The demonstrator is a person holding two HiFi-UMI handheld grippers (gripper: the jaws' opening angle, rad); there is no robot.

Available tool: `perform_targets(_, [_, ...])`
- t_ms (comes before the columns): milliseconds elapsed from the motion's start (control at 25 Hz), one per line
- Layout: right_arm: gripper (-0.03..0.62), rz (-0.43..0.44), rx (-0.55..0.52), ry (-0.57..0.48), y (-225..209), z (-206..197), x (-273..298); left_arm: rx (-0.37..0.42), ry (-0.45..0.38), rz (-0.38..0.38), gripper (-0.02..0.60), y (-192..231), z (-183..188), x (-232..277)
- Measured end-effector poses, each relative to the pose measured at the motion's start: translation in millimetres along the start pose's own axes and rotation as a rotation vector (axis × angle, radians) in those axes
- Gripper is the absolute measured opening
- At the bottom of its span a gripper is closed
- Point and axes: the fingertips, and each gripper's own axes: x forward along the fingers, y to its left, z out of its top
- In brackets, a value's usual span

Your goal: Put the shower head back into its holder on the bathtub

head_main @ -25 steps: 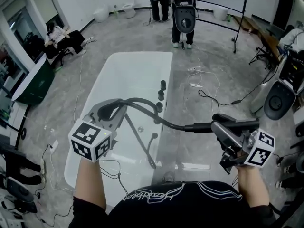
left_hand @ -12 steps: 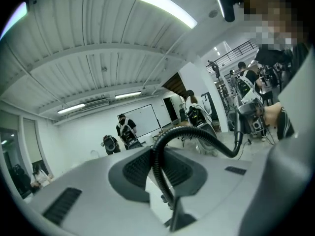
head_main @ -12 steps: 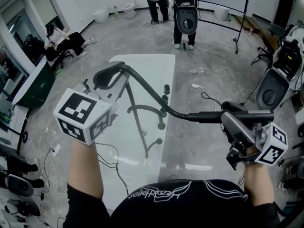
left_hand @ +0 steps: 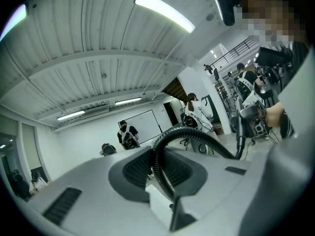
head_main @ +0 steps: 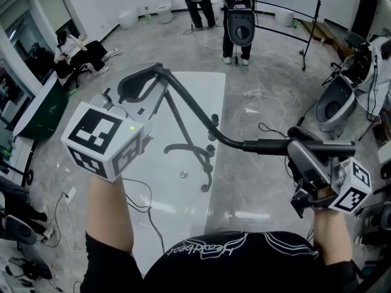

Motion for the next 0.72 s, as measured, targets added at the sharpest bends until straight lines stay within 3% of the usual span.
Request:
perform_targets(280, [0.131, -0.017, 0.032, 0.032, -17.0, -16.2, 14.6, -0.027, 0.037, -0.015, 0.063, 6.5, -26.6, 5.6])
perform_targets(720, [0.13, -0.085, 0.069, 0.096, -43.1, -63.4, 10.1, -0.235, 0.11, -0.076, 0.063, -19.2, -118.8, -3.2])
